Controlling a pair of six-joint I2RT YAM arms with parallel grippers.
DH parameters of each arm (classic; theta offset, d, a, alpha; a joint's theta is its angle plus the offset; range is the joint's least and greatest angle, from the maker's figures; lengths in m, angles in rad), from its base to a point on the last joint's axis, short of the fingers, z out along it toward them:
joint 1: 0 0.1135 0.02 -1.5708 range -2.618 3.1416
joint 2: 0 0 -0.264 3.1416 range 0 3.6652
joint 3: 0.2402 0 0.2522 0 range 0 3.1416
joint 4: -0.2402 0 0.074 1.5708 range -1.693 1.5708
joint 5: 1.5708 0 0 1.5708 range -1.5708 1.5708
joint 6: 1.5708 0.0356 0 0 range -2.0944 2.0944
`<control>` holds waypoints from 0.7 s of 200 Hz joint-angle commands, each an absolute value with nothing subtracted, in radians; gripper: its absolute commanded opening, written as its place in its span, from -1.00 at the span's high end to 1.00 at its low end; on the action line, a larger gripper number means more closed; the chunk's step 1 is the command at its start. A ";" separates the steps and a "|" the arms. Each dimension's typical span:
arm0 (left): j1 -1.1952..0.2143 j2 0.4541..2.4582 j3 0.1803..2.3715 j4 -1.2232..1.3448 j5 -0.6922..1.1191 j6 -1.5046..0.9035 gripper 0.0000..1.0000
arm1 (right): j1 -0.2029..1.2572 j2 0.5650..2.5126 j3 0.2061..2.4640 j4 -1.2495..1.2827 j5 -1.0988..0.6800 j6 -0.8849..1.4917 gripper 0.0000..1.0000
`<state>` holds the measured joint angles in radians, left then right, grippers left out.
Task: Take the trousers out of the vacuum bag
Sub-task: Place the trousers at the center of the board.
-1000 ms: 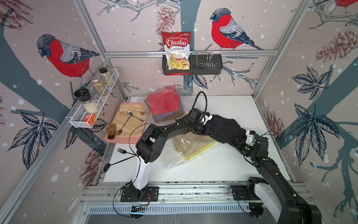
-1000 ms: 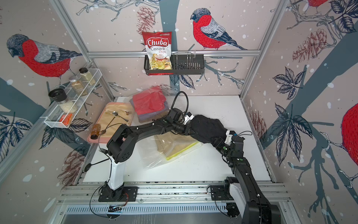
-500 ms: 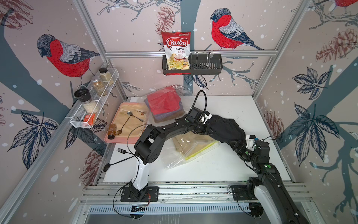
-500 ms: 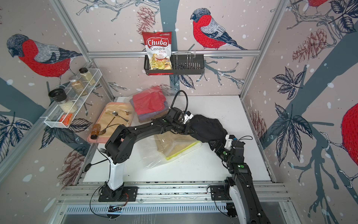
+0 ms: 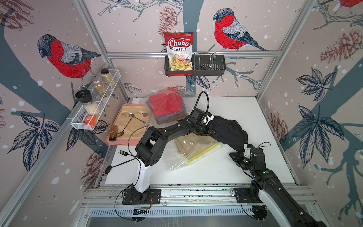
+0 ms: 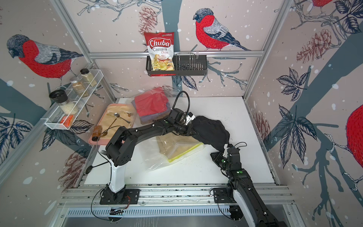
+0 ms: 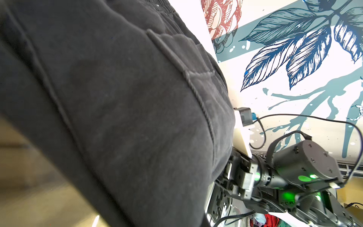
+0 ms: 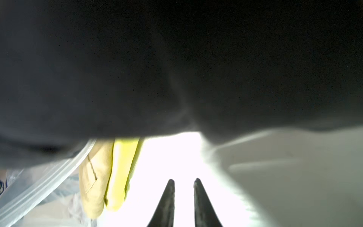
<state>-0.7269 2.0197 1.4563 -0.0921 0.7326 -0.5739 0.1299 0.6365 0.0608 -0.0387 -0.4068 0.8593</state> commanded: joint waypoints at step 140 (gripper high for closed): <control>-0.750 2.020 1.451 -0.022 0.747 -0.619 0.39 | 0.138 1.104 0.119 0.481 -0.252 0.932 1.00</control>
